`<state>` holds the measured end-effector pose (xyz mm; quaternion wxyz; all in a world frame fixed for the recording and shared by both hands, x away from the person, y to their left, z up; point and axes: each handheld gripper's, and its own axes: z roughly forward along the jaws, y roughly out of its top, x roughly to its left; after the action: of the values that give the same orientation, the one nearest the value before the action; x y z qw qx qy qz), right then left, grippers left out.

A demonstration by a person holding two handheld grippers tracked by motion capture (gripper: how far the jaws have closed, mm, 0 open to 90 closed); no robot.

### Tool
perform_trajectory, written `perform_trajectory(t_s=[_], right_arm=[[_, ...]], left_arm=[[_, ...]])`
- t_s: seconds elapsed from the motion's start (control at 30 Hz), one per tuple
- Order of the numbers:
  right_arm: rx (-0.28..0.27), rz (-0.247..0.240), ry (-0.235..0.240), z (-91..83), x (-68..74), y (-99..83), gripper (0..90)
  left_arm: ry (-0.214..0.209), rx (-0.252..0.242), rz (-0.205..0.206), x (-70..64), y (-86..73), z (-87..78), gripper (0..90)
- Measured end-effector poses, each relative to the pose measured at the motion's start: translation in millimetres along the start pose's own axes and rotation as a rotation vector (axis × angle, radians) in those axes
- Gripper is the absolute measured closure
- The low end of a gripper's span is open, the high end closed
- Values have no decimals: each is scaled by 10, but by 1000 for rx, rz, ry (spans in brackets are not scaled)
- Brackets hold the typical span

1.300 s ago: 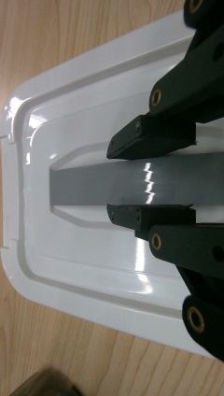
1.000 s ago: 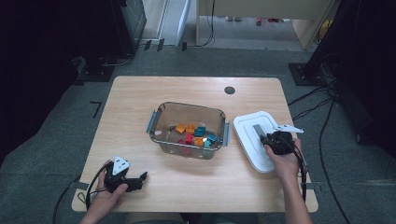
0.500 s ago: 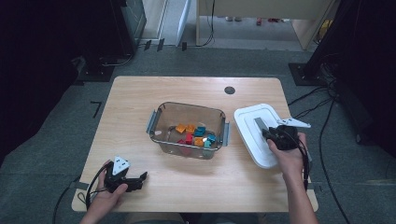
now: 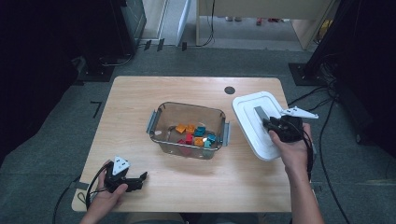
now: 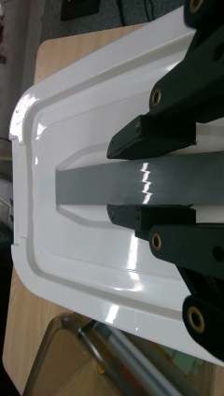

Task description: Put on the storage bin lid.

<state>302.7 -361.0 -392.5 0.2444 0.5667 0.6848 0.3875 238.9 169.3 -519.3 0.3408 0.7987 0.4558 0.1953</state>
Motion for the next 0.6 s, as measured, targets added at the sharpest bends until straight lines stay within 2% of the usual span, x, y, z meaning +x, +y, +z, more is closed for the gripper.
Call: perform_trajectory(t_s=[0.27,0.6], right_arm=[[-30,-36,49,-97,184,193,682],[-38,-104,133,-54,582,350,683]], left_arm=[[0,0,1,2,0,0,82],[14,2,-10,8,13,7,82]])
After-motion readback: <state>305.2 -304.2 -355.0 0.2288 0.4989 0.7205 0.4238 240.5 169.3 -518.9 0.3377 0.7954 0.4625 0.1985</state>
